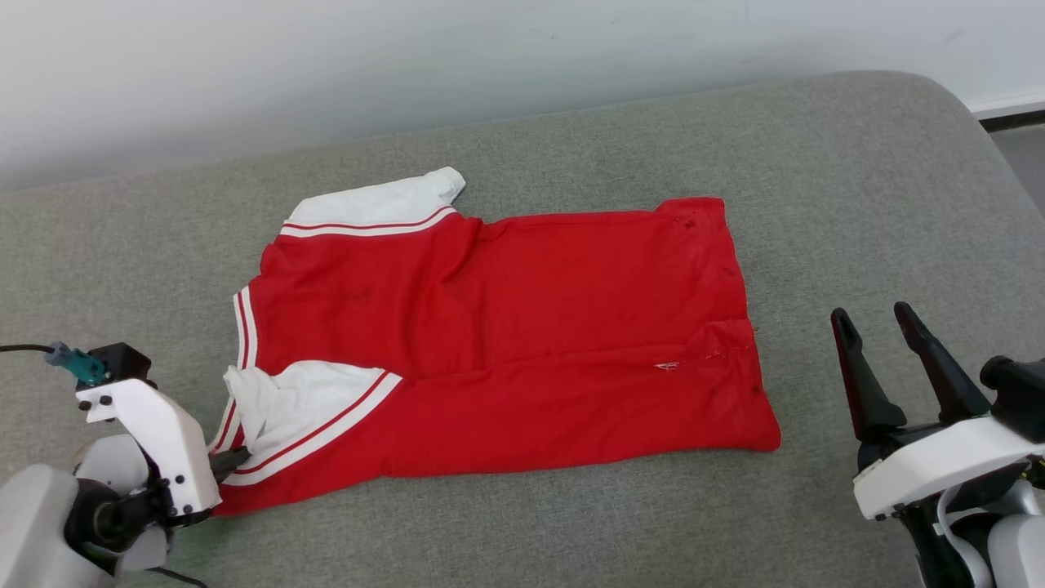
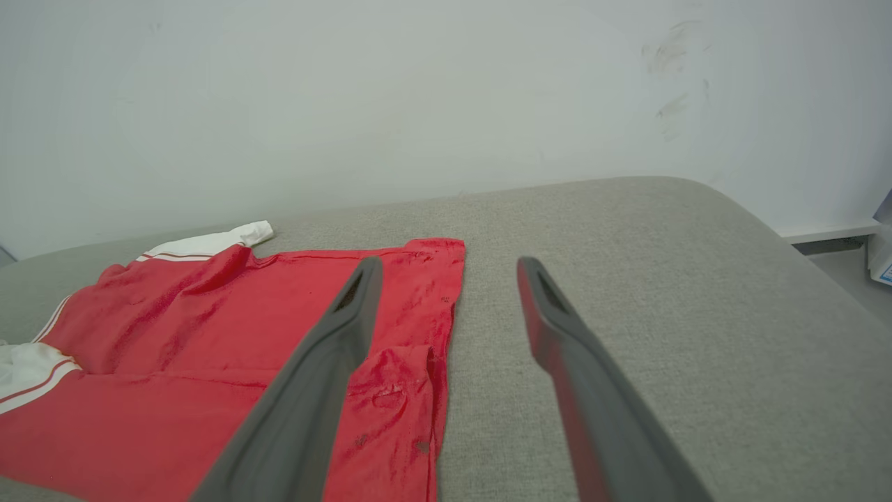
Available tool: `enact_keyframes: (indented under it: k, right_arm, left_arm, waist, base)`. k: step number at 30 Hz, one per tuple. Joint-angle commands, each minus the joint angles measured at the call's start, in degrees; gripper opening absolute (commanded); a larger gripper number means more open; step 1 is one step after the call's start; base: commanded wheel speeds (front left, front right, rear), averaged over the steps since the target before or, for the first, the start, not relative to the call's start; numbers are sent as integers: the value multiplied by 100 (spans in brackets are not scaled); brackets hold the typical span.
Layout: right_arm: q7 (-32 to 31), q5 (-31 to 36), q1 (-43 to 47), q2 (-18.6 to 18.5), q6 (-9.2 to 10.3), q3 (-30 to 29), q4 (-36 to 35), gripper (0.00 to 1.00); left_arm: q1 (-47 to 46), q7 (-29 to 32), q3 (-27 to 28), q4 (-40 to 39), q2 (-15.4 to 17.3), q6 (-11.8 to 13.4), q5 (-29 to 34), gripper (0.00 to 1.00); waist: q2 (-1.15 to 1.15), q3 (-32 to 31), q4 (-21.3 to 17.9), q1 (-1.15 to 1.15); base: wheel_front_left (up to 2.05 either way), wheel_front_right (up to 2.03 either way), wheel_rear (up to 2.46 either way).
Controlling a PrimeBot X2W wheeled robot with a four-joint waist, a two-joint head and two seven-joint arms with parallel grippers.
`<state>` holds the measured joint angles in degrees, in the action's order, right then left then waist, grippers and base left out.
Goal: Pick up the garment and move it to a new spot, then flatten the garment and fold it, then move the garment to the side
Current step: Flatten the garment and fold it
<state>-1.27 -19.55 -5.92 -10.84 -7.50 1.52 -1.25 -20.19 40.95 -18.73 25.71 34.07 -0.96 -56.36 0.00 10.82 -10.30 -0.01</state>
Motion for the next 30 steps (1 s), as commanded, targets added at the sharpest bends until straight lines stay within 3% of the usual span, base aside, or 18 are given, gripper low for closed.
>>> enact_keyframes:
  k: [1, 7, 13, 18, 28, 29, 30]
  right_arm:
    - [-44, -64, -67, -44, 2, -25, 28, 100]
    - [-851, -538, -119, -311, 2, -95, 173, 100]
    - [-2714, -1076, -296, -706, 2, -173, 633, 100]
    - [-3974, -1302, -567, -748, 2, -242, 931, 100]
    - [-4766, -1318, -1041, -409, 1, -61, 1677, 100]
    - [-4824, -1324, -1054, -364, 1, -16, 1751, 82]
    - [-4837, -1344, -1069, -353, 1, 21, 1809, 38]
  left_arm:
    - [344, 20, -235, 110, -373, -13, -13, 0]
    - [202, -512, -77, -123, -335, 47, 146, 0]
    - [-47, -858, -42, -621, -301, 202, 397, 0]
    - [-210, -945, -126, -1055, -362, 291, 568, 0]
    - [-379, -982, -252, -1504, -462, 398, 717, 0]
    - [-371, -987, -253, -1509, -462, 410, 722, 0]
    - [-362, -986, -257, -1521, -475, 416, 716, 0]
  waist:
    - [0, -20, 20, 1]
    - [0, -142, 223, 1]
    - [0, -126, 511, 1]
    - [0, 54, 767, 1]
    - [0, 387, 1034, 1]
    - [0, 399, 1041, 1]
    - [0, 409, 1048, 1]
  base:
    - [0, 0, 0]
    - [0, 0, 0]
    - [0, 0, 0]
    - [0, 0, 0]
    - [0, 0, 0]
    - [0, 0, 0]
    - [0, 0, 0]
